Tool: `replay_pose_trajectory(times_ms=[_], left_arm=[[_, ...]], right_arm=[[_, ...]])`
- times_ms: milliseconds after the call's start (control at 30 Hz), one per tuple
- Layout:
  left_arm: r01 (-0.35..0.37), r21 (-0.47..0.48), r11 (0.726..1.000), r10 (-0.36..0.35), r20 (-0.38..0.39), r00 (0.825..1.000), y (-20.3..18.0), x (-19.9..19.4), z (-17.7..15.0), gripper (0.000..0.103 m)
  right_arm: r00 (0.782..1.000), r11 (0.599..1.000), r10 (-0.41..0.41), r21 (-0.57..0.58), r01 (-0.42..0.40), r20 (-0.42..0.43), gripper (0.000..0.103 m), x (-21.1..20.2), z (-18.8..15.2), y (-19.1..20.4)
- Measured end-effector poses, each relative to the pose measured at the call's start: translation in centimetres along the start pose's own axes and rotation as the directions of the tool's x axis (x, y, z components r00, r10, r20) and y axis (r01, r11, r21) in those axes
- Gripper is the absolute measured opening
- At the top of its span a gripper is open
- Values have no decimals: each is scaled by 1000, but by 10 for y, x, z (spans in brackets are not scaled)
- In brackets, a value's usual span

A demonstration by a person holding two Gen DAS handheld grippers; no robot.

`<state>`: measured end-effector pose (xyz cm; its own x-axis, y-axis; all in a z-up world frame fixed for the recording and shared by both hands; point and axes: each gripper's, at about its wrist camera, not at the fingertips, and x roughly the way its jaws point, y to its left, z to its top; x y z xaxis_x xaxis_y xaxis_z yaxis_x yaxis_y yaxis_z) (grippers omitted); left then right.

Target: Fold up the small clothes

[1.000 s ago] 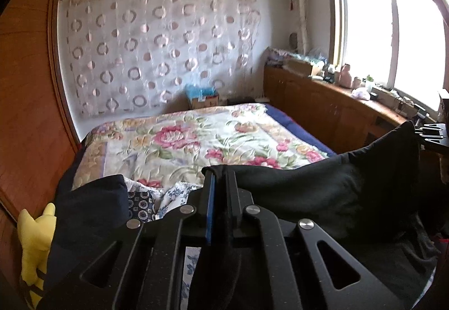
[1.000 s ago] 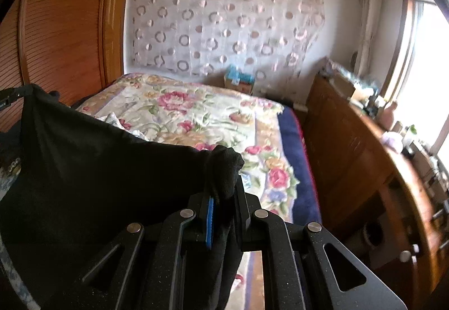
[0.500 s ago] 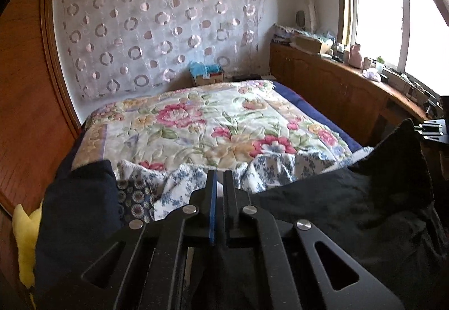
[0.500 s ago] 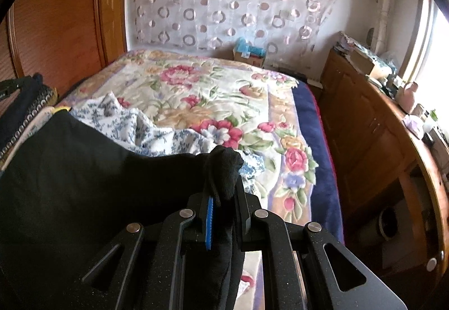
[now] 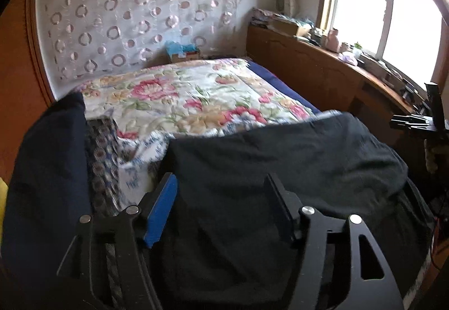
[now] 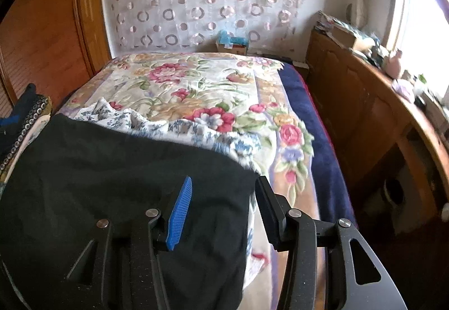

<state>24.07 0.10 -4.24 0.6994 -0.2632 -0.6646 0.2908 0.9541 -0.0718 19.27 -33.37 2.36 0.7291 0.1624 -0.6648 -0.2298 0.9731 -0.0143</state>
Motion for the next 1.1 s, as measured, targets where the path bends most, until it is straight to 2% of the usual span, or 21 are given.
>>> replay_pose_trajectory(times_ms=[67,300,433,633,933,1033,1100], left_arm=[[9,11,1000,-9,-15,1000,-6,-2,-10,74],[2,-8,1000,-3,-40,999,-14,-12,-35,74],[-16,-22,1000,15,-69,997,-14,-14,-51,74],[-25,-38,999,21,-113,993,-12,-9,-70,74],[-42,-20,999,40,-117,992,-12,-6,-76,74],[-47,-21,999,45,-122,992,-13,-4,-78,74],[-52,-24,998,49,-123,991,-14,-5,-79,75]], right_arm=[[1000,1000,7,17,-7,-14,49,-7,-17,0],[998,996,8,94,-1,-70,49,-39,-66,-10],[996,988,25,151,-11,-85,49,-51,-79,-16],[994,982,38,189,-18,-103,49,-55,-86,-16],[993,967,55,253,-28,-101,49,-38,-79,-12],[995,970,43,244,-20,-88,49,-34,-78,-7],[996,975,17,224,3,-86,45,-30,-79,-1]])
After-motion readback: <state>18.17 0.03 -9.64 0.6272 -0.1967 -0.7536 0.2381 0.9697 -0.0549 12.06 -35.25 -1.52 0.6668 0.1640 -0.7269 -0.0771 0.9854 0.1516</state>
